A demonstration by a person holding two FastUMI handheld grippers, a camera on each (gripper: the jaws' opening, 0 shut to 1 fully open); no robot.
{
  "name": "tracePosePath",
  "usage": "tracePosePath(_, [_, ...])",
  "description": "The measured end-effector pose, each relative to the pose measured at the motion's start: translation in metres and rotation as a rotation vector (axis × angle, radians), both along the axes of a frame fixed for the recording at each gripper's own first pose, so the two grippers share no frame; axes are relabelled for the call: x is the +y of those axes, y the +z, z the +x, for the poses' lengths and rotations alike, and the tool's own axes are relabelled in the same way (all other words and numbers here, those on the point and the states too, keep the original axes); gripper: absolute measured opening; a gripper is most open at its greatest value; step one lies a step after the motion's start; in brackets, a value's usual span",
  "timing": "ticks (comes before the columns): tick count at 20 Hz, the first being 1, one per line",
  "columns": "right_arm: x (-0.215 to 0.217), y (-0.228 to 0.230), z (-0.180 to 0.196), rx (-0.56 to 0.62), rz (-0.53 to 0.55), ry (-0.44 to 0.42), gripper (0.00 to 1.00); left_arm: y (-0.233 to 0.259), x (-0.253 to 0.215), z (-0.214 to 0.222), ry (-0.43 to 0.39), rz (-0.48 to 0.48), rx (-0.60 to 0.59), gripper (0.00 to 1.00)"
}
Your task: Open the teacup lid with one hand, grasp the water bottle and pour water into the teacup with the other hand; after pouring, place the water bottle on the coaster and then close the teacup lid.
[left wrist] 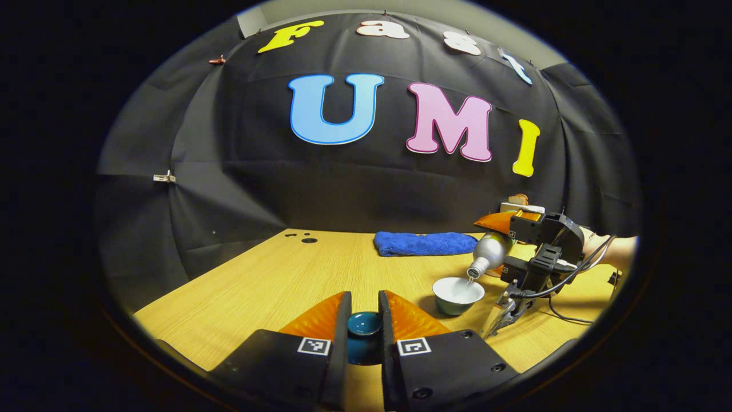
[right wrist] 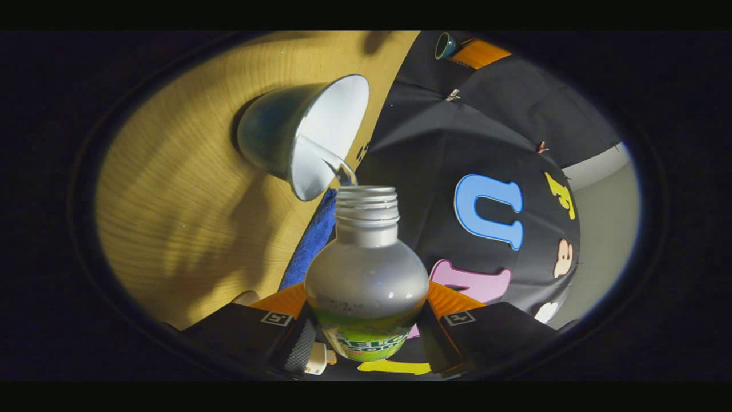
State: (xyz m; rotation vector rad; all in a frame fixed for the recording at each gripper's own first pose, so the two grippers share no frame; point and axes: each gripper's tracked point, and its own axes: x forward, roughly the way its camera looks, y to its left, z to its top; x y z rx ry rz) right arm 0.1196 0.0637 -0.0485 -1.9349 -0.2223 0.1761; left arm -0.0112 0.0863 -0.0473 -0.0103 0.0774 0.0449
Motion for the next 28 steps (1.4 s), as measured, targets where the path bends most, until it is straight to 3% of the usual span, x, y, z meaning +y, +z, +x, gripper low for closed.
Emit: tracePosePath(28, [0.019,0.025,0.007,-0.072,-0.211,0.107,0.77,-0.002,0.007,-0.008,0.009,-0.020,0.005,0.28])
